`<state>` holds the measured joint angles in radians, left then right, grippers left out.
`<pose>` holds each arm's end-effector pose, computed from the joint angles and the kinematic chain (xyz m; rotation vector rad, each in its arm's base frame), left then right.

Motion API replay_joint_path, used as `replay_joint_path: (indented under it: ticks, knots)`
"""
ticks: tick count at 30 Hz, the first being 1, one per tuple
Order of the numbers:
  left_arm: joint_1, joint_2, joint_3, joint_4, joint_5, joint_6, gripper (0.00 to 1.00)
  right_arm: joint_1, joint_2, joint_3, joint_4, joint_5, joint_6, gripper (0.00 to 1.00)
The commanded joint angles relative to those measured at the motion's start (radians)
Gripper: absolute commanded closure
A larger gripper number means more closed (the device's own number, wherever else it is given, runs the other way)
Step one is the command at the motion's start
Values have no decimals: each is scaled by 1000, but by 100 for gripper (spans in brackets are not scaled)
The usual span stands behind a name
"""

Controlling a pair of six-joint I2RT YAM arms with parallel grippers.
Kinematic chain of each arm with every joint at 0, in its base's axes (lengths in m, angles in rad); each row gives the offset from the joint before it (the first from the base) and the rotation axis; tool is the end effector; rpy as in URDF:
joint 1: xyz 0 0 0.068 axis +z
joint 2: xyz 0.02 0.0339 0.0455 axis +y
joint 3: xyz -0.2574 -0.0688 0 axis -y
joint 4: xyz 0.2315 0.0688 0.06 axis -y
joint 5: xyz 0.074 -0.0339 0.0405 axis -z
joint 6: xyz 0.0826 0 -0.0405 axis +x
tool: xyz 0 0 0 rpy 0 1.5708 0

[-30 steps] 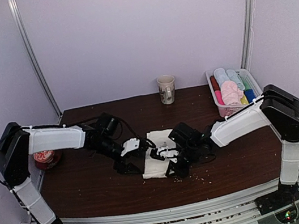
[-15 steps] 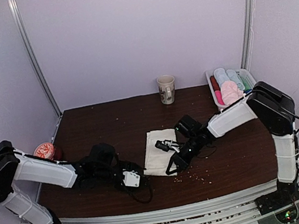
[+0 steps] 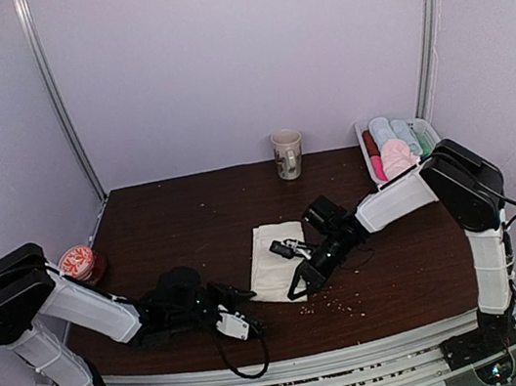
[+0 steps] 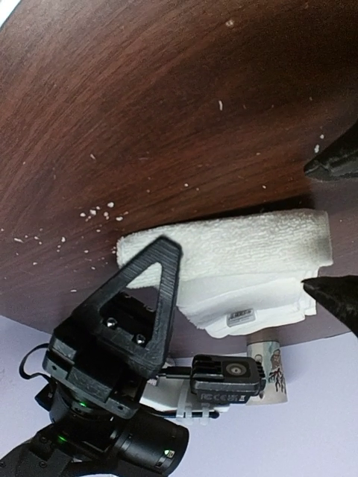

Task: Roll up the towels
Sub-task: Roll the towel at the center of the board.

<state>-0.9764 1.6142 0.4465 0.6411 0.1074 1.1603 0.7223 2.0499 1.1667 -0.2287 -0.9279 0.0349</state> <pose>0.1675 -0.2636 0.1028 1.8655 0.9512 -0.0015 0.2464 0.3052 0.0904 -1.2017 2.4252 1.4820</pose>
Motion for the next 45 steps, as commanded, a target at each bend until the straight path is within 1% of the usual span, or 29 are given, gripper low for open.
replay_joint_path:
  ticks: [1, 6, 11, 14, 17, 21, 24, 30, 31, 33, 36, 39, 42, 43, 45]
  knots:
    - [-8, 41, -6, 95, -32, 60, 57, -19, 46, -37, -61, 74, 15, 100]
    - [-12, 113, 2, 131, -73, 96, 53, -20, 47, -41, -62, 74, 12, 100]
    - [-12, 179, -2, 217, -106, 119, 46, -20, 49, -38, -64, 72, 13, 100]
    - [-17, 207, -10, 268, -113, 134, 46, -20, 50, -39, -64, 73, 10, 100]
    - [-21, 234, 9, 262, -128, 139, 47, -20, 51, -39, -65, 72, 10, 100]
    - [-22, 264, 19, 253, -142, 155, 57, -21, 51, -46, -63, 67, 8, 100]
    - [-26, 287, 20, 258, -156, 172, 60, -21, 50, -47, -63, 63, 7, 100]
    - [-31, 351, 34, 329, -212, 187, 68, -22, 54, -39, -71, 55, 0, 100]
    - [-33, 364, 36, 345, -225, 194, 70, -21, 53, -37, -74, 55, -2, 100]
    - [-34, 387, 34, 382, -241, 206, 80, -23, 53, -34, -81, 54, -6, 100]
    - [-40, 408, 30, 414, -247, 214, 100, -23, 50, -30, -89, 54, -11, 100]
    - [-44, 396, 27, 397, -230, 206, 100, -23, 42, -27, -94, 57, -16, 100]
    - [-44, 358, 47, 302, -206, 162, 100, -23, 18, -18, -109, 71, -26, 99]
    - [-44, 341, 60, 245, -198, 140, 100, -23, 1, -18, -116, 87, -33, 96]
    - [-44, 303, 90, 121, -169, 79, 100, -23, -53, -24, -125, 137, -42, 82]
